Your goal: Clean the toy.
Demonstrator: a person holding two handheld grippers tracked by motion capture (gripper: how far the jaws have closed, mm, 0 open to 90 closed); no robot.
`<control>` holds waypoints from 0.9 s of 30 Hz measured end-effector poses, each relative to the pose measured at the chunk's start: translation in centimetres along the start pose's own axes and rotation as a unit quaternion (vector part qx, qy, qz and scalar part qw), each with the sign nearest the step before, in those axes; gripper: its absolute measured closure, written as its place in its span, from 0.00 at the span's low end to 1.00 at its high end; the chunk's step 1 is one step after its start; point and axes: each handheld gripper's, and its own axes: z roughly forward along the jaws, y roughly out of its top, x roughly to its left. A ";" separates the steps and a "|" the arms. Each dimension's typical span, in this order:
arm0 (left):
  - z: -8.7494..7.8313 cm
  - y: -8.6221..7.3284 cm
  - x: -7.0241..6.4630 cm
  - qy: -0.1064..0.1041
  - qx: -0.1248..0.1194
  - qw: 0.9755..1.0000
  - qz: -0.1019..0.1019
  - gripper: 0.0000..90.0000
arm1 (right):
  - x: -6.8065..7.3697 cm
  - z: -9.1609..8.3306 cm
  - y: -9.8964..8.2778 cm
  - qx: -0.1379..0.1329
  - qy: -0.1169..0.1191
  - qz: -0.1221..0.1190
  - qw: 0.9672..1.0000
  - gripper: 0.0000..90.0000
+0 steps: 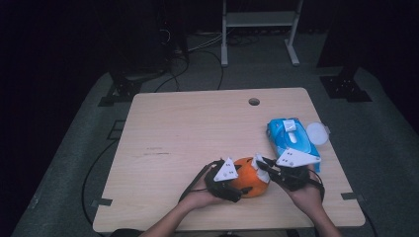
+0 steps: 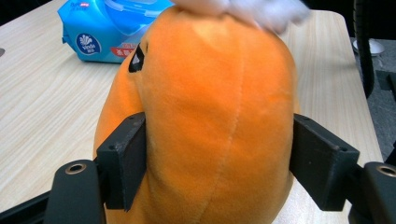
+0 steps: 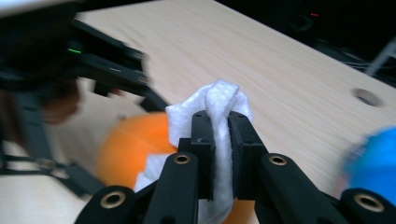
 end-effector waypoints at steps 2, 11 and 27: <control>0.0 -0.1 0.0 -0.001 -0.001 1.000 0.002 0.29 | -0.8 0.0 -0.6 0.005 0.004 0.017 1.000 0.90; 0.1 -0.1 -0.4 -0.002 0.006 1.000 0.012 0.28 | -0.5 0.1 -0.4 0.005 0.022 0.035 0.999 0.90; -0.7 -0.8 1.5 -0.015 -0.018 0.998 -0.058 0.27 | -2.1 -0.1 -1.9 0.004 0.038 0.076 0.996 0.90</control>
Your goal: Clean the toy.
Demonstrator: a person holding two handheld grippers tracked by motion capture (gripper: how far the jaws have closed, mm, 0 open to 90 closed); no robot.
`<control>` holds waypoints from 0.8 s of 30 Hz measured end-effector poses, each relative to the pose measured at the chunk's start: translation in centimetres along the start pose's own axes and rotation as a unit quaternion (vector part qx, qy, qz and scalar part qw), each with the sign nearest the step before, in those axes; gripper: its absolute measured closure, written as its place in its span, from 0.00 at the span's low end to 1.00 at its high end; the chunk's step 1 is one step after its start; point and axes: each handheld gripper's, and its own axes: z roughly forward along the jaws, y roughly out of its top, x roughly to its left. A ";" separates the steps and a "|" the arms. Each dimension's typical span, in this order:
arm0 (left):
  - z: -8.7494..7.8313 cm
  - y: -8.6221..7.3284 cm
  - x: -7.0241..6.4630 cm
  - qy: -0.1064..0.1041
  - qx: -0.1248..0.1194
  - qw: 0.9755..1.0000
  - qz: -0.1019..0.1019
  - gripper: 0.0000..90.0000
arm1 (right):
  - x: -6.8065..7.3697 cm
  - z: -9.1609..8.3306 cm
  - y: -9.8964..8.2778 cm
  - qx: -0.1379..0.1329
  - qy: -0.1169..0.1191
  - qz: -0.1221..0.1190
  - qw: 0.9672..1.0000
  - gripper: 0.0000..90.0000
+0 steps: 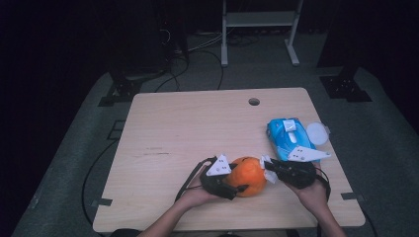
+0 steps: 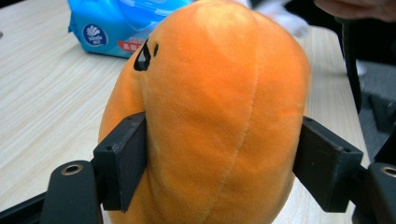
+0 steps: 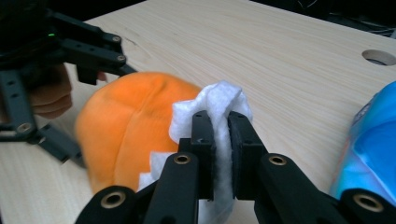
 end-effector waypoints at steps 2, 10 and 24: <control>0.0 0.0 0.2 0.002 -0.004 1.000 -0.016 0.27 | 1.1 -0.1 0.5 -0.003 -0.002 -0.024 1.000 0.90; -0.3 -0.3 1.3 0.002 -0.018 0.998 -0.064 0.26 | 3.2 0.2 1.2 -0.011 0.020 -0.055 0.998 0.90; -0.1 0.0 1.0 0.017 -0.023 0.996 -0.082 0.25 | 4.6 0.9 1.6 0.007 0.025 -0.082 0.996 0.90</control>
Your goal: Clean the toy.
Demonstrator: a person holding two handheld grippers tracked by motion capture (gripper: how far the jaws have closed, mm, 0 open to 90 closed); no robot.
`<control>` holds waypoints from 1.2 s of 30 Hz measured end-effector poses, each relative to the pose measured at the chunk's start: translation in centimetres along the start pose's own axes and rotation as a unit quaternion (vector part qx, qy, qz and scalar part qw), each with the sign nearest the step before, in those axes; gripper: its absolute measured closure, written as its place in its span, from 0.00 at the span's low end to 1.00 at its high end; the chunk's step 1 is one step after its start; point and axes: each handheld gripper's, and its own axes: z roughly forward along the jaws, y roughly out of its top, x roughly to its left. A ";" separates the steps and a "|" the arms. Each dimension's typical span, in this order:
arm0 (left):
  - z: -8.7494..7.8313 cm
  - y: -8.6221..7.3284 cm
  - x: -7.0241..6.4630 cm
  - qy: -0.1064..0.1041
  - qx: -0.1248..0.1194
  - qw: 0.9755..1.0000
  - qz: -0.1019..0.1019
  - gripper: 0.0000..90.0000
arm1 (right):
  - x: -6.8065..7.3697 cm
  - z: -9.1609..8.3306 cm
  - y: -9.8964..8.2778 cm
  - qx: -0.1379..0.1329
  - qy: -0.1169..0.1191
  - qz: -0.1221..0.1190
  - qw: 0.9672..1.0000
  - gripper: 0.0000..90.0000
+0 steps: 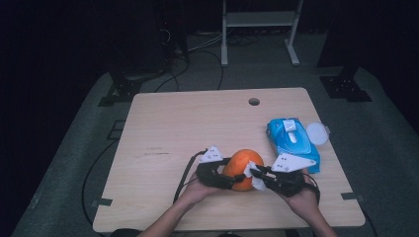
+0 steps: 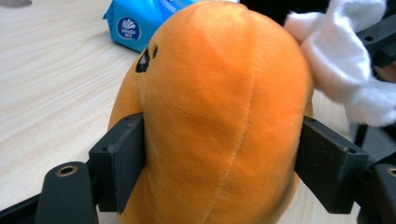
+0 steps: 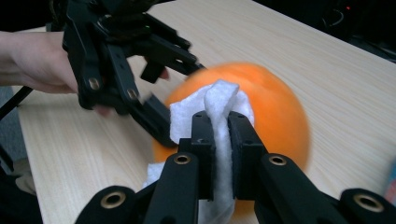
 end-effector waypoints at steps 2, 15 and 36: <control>0.4 0.1 -1.0 0.008 0.009 0.999 0.038 0.25 | 0.6 0.3 0.4 0.001 0.002 -0.012 1.000 0.90; 0.6 0.1 -1.9 -0.008 0.006 0.995 0.101 0.19 | -1.5 -0.9 -0.1 0.000 -0.055 0.001 0.998 0.90; 1.0 -0.5 0.1 -0.023 0.024 0.998 0.052 0.28 | -0.7 -0.8 -0.1 -0.004 -0.043 -0.007 0.999 0.90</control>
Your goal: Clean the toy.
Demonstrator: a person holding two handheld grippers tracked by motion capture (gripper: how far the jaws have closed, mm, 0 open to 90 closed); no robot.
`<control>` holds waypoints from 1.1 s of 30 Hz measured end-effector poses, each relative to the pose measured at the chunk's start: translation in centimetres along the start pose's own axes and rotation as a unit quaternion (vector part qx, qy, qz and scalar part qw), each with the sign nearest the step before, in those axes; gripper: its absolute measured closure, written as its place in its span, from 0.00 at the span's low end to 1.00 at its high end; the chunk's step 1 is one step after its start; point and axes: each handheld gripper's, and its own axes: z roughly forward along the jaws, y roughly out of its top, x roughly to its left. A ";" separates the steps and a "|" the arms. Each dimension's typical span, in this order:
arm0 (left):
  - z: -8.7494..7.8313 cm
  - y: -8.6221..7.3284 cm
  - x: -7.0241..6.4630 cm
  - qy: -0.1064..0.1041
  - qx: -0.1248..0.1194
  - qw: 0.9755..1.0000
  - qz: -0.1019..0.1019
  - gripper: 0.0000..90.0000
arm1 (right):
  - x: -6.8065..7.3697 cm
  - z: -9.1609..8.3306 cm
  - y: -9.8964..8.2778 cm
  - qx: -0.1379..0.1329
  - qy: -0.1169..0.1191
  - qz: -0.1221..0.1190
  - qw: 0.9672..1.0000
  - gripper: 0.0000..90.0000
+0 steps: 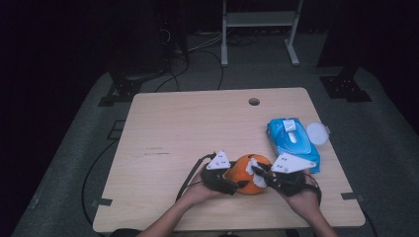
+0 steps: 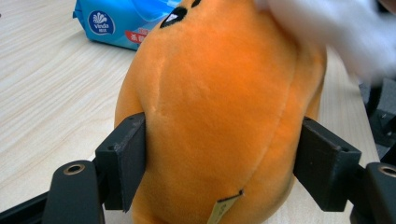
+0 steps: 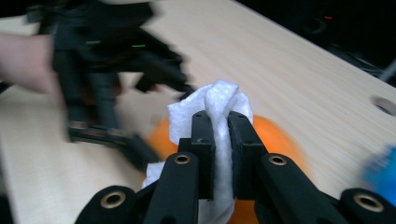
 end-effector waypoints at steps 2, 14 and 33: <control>0.0 -0.1 0.1 -0.004 -0.003 1.000 -0.002 0.26 | -1.4 -0.5 -0.5 -0.001 -0.019 0.015 1.000 0.90; 0.3 -0.2 0.3 -0.020 -0.006 1.000 0.011 0.24 | -2.3 -0.2 -1.2 0.003 -0.016 0.044 0.999 0.90; -1.8 2.1 -0.2 0.008 0.045 0.999 0.020 0.38 | -0.8 0.5 -0.3 -0.022 0.017 0.056 0.998 0.90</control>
